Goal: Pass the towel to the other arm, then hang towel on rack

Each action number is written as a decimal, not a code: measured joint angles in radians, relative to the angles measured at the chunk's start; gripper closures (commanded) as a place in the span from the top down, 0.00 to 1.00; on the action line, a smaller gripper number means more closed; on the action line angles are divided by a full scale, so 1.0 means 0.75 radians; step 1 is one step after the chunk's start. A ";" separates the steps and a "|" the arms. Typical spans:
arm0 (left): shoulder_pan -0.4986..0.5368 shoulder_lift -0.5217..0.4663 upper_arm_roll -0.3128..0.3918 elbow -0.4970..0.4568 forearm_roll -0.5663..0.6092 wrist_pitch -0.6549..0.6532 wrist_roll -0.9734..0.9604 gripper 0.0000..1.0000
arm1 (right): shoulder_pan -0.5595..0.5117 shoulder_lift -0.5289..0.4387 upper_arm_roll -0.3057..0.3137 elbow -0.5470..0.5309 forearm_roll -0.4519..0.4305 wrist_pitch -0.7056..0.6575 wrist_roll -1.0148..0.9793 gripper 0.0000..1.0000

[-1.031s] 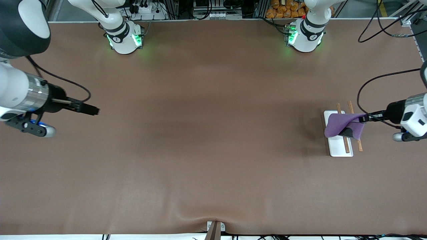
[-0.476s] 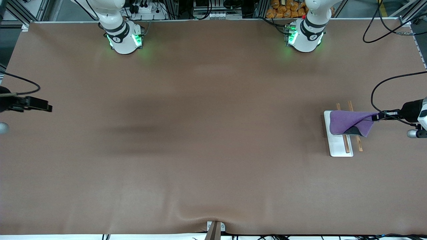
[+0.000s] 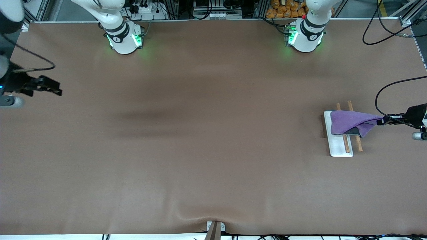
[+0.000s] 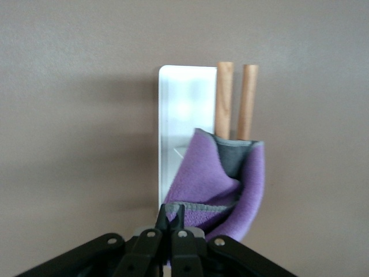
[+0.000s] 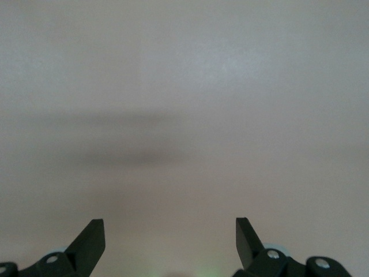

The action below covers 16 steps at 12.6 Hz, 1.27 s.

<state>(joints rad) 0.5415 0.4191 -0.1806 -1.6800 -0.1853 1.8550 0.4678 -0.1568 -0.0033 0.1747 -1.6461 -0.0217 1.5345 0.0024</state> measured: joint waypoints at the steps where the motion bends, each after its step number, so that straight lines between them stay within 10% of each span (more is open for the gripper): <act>1: 0.007 0.022 0.000 0.015 0.000 0.003 0.015 1.00 | 0.041 -0.027 0.001 -0.038 -0.002 0.020 0.046 1.00; 9: -0.031 0.034 -0.030 0.169 0.007 0.001 0.017 1.00 | 0.121 0.028 -0.018 0.146 -0.023 0.057 0.096 1.00; 16: -0.371 -0.108 -0.045 0.256 0.103 -0.187 -0.592 1.00 | 0.141 0.037 -0.005 0.200 -0.062 0.052 0.096 1.00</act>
<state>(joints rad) 0.2632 0.3382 -0.2145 -1.4880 -0.1083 1.7147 0.0237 -0.0510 0.0247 0.1706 -1.4959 -0.0680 1.5736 0.0746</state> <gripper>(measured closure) 0.000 0.000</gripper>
